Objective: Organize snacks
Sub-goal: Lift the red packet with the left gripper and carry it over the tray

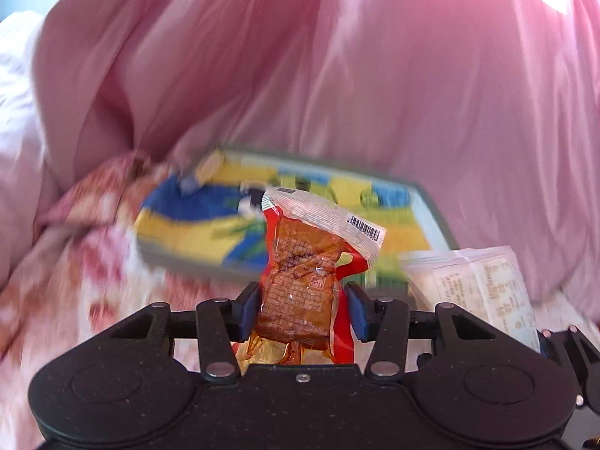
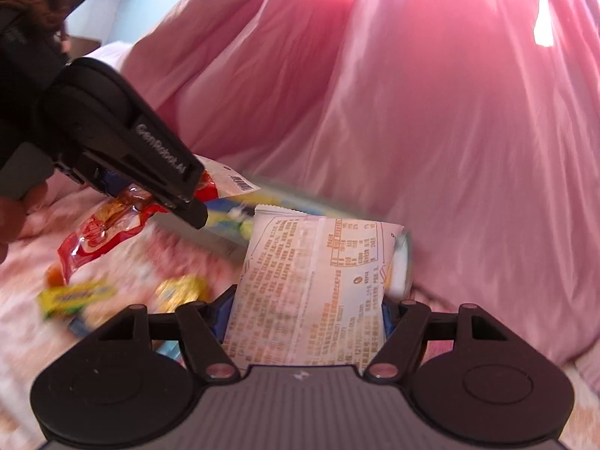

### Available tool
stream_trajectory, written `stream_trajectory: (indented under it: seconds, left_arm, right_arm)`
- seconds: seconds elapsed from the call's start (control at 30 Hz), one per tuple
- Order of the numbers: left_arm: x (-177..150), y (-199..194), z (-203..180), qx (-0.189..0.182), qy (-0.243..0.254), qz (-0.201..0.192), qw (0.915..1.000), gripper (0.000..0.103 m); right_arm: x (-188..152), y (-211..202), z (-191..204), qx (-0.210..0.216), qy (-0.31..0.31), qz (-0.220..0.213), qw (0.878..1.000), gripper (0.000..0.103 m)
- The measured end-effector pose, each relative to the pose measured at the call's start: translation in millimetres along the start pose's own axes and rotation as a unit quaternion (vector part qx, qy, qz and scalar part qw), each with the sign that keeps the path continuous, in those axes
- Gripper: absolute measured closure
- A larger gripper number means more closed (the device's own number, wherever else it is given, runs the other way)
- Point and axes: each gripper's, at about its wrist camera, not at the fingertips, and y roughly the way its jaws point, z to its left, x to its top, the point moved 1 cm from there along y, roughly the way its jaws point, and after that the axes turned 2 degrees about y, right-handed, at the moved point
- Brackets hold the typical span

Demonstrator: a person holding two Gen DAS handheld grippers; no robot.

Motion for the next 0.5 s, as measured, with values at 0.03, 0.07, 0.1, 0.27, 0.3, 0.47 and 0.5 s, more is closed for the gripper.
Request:
stream_trajectory:
  seconds: [0.03, 0.07, 0.1, 0.27, 0.3, 0.47, 0.5]
  left_arm:
    - [8.7, 7.8, -0.8, 0.003, -0.001, -0.007, 1.0000, 0.053]
    - [16.8, 16.1, -1.7, 0.006, 0.000, -0.012, 0.9999, 0.052]
    - [25.1, 25.1, -2.5, 0.011, -0.001, -0.016, 0.9998, 0.052]
    - [58.9, 74.0, -3.3, 0.024, -0.019, -0.019, 0.9993, 0.052]
    - [63.3, 83.5, -3.6, 0.026, -0.021, -0.019, 0.9993, 0.052]
    - [70.5, 126.8, -6.7, 0.034, -0.022, -0.005, 0.9991, 0.052]
    - [70.3, 135.3, -7.7, 0.036, -0.022, 0.002, 0.9991, 0.052]
  right_arm:
    - [5.5, 8.1, -5.8, -0.002, 0.006, -0.009, 1.000, 0.030]
    - [11.2, 16.9, -11.9, -0.004, 0.013, -0.019, 1.000, 0.030]
    - [16.6, 26.6, -18.5, -0.006, 0.018, -0.026, 0.999, 0.030]
    - [32.8, 75.7, -46.1, -0.014, 0.031, -0.051, 0.998, 0.030]
    - [34.5, 85.6, -50.8, -0.016, 0.034, -0.054, 0.998, 0.030]
    - [34.8, 128.1, -68.5, -0.010, 0.060, -0.049, 0.997, 0.030]
    - [33.4, 135.0, -70.5, -0.007, 0.062, -0.040, 0.997, 0.030]
